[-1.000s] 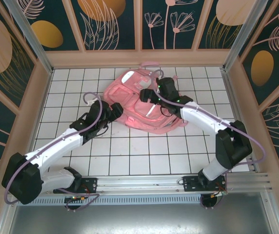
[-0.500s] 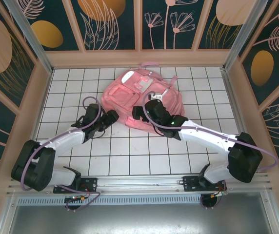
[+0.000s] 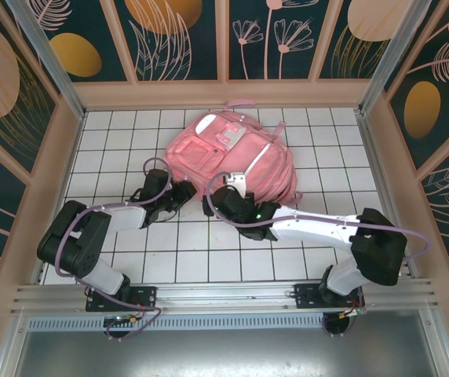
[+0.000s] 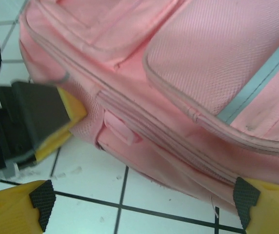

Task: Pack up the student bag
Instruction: Zip the student bag at the center of the table.

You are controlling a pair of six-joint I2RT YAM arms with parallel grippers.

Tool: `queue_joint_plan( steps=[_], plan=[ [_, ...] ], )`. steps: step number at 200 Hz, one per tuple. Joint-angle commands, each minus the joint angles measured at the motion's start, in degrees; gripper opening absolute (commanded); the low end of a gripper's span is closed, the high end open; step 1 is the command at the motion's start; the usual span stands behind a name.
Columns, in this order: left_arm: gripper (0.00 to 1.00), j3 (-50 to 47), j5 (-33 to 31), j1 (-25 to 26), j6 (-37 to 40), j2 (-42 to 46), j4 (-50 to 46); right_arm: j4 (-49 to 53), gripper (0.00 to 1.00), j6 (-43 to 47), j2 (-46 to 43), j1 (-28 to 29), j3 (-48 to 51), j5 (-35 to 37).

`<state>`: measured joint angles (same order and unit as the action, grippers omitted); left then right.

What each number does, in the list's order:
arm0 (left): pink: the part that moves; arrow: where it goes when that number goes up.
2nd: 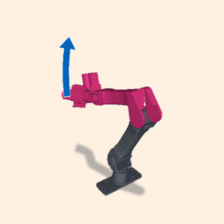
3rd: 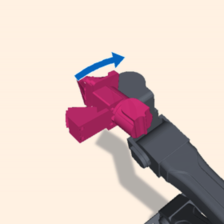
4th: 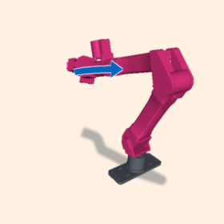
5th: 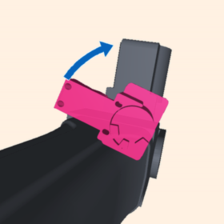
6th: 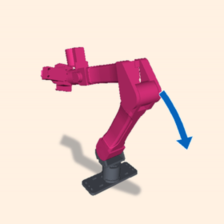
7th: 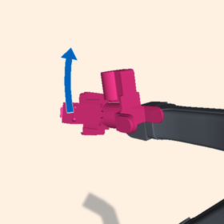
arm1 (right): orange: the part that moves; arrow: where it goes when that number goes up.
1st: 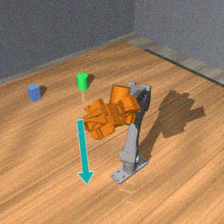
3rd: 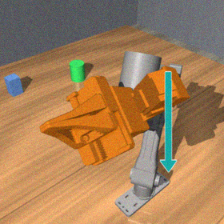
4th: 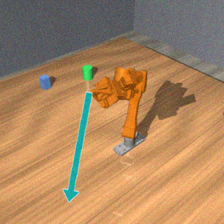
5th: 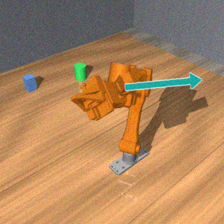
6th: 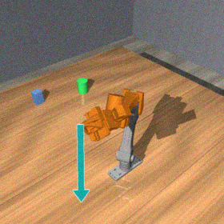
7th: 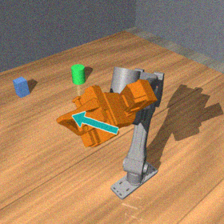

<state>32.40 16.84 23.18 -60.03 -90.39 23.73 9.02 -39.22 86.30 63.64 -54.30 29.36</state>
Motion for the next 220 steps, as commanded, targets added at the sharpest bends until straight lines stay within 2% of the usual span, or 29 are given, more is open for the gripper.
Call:
queue_joint_plan(
  steps=[1, 15, 35, 51, 78, 105, 146, 175, 220],
  plan=[
    [0.17, 2.10, 0.87, -0.42, -1.28, -1.32, 3.66, -1.25, 0.83, 2.22, 1.36, 1.28, -1.23, 0.15],
    [0.10, 3.49, 0.82, -0.42, -1.58, -1.37, 2.59, -2.46, 0.70, 3.45, 2.38, 1.88, -1.15, -0.98],
    [0.10, 4.59, 0.36, -0.42, -1.89, -0.22, 1.35, -7.70, 0.56, 5.30, 4.11, 2.31, 0.65, -6.19],
    [0.10, 4.88, -0.16, -0.42, -1.65, 0.62, 0.00, -10.32, 0.53, 6.00, 7.14, 2.63, 0.46, -8.79],
    [0.10, 4.45, -0.31, -0.42, -1.43, 1.00, -0.79, -9.97, 0.47, 6.14, 13.50, 2.99, -2.48, -6.48],
    [0.10, 4.27, -0.69, -0.42, -0.04, 0.83, -1.73, -11.56, 0.38, 5.88, 18.37, 2.60, -4.62, -4.41],
    [0.10, 4.55, -1.28, -0.42, 0.78, 0.99, -3.19, -12.49, 0.37, 3.89, 23.06, 1.01, -5.81, -2.71],
    [0.10, 4.77, -0.98, -0.42, 0.70, 0.95, -3.72, -13.03, 0.41, 3.64, 25.70, 0.40, -6.85, -1.23],
    [0.10, 5.02, -0.49, -0.42, 0.39, 1.09, -4.11, -15.47, 0.42, 6.33, 28.48, -0.68, -9.14, -1.30]
  ],
)
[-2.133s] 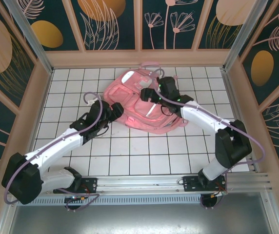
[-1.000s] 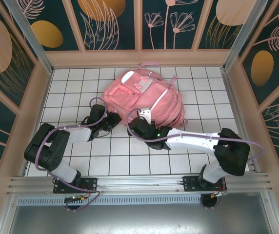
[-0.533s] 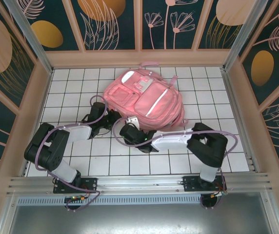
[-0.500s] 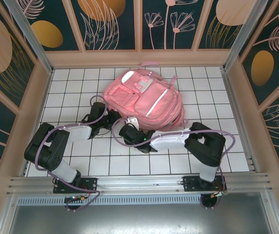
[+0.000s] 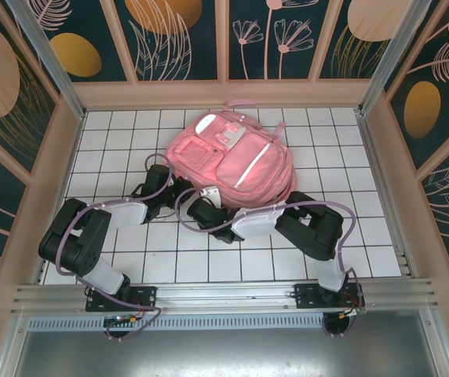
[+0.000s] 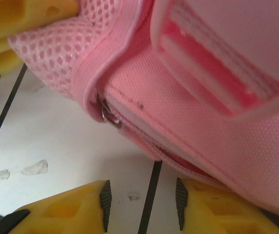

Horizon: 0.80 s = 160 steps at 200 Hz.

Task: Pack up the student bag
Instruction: Zip the student bag at the center of the table.

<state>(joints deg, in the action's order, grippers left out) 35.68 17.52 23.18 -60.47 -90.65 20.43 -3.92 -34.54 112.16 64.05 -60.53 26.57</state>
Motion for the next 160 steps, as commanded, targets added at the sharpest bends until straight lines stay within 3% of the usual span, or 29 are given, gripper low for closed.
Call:
queue_joint_plan(
  steps=[1, 28, 40, 69, 115, 160],
  plan=[
    [0.10, 1.75, -1.13, -0.46, 0.85, 1.35, -0.86, -2.56, 0.42, 1.80, 2.71, -1.11, -3.01, 1.53],
    [0.09, 1.43, -0.66, -0.42, 0.72, 1.50, -0.98, -2.93, 0.38, 3.16, 4.78, -1.53, -5.66, 1.57],
    [0.09, 1.30, -0.73, -0.42, 0.70, 1.74, -1.10, -2.95, 0.32, 3.26, 5.57, -1.81, -6.39, 1.63],
    [0.09, 1.77, -1.60, -0.42, 1.48, 2.45, -2.83, -2.07, 0.00, 2.92, 5.29, -2.00, -6.30, 1.89],
    [0.00, 4.85, -5.76, -0.49, 3.82, 2.20, -7.39, 0.76, 0.00, 0.27, -1.21, -0.82, -1.52, 3.61],
    [0.00, 6.51, -8.44, -1.06, 5.42, 2.19, -9.79, 4.76, 0.00, -4.95, -8.56, -0.21, 6.90, 4.87]
  ],
)
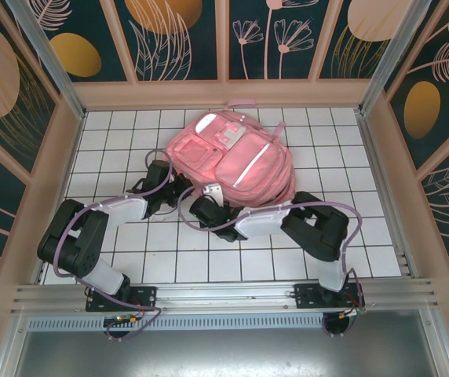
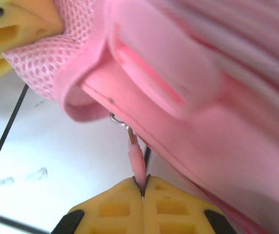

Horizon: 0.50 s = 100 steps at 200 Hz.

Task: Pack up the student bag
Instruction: Zip the student bag at the center of the table.

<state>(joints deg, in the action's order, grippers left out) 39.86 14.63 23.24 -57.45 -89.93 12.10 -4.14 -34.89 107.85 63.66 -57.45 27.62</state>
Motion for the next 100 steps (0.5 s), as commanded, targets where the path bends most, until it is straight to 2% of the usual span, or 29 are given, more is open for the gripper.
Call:
queue_joint_plan(
  steps=[1, 51, 100],
  plan=[
    [0.00, 2.37, -5.61, -1.16, 2.38, 1.49, -1.46, 5.09, 0.00, -4.72, -4.38, 0.21, 3.96, 3.92],
    [0.00, 3.29, -7.09, -3.75, 3.82, 2.00, -3.38, 10.53, 0.00, -10.15, -11.88, 1.03, 11.35, 6.48],
    [0.00, 5.41, -6.64, -9.63, 7.51, 1.60, -6.13, 16.76, 0.00, -13.52, -20.14, 0.99, 17.08, 8.38]
  ],
)
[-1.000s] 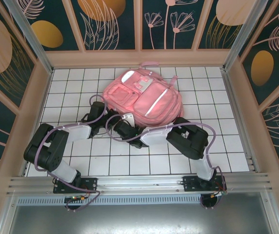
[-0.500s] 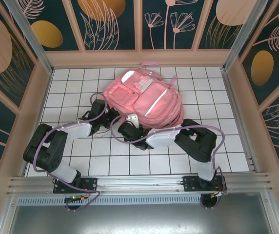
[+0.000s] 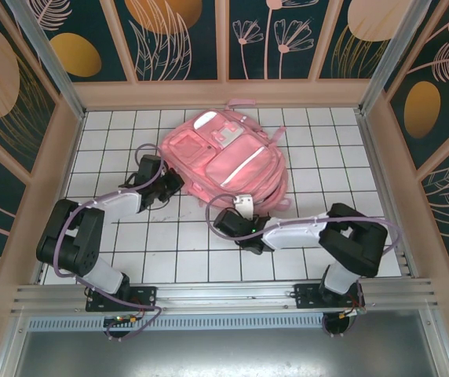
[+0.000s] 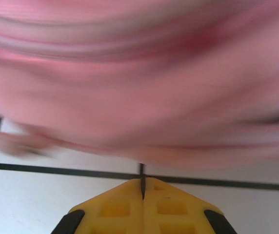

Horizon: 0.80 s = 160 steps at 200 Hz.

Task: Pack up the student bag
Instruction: Zip the student bag at the center of the table.

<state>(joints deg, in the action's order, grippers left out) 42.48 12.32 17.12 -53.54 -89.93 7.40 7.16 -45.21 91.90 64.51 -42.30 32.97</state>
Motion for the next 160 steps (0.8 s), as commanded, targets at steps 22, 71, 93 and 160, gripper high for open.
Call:
queue_joint_plan(
  steps=[22, 71, 93, 160],
  plan=[
    [0.00, 4.35, -2.01, -4.24, 4.93, 1.64, -1.56, 5.96, 0.00, -1.92, -6.22, 0.33, 2.46, 2.36],
    [0.00, 1.84, 3.77, -4.15, 1.47, 1.65, 2.59, -1.10, 0.10, 3.09, -5.09, 0.88, -2.54, -2.64],
    [0.00, -0.32, 4.68, -3.87, -0.22, 2.32, 4.08, -1.61, 0.11, 5.02, -2.09, 0.67, -6.45, -2.79],
    [0.00, -6.38, 3.52, 2.30, -7.63, 9.64, 6.46, -0.11, 0.06, 7.24, 3.53, -12.96, -6.92, -7.57]
  ],
)
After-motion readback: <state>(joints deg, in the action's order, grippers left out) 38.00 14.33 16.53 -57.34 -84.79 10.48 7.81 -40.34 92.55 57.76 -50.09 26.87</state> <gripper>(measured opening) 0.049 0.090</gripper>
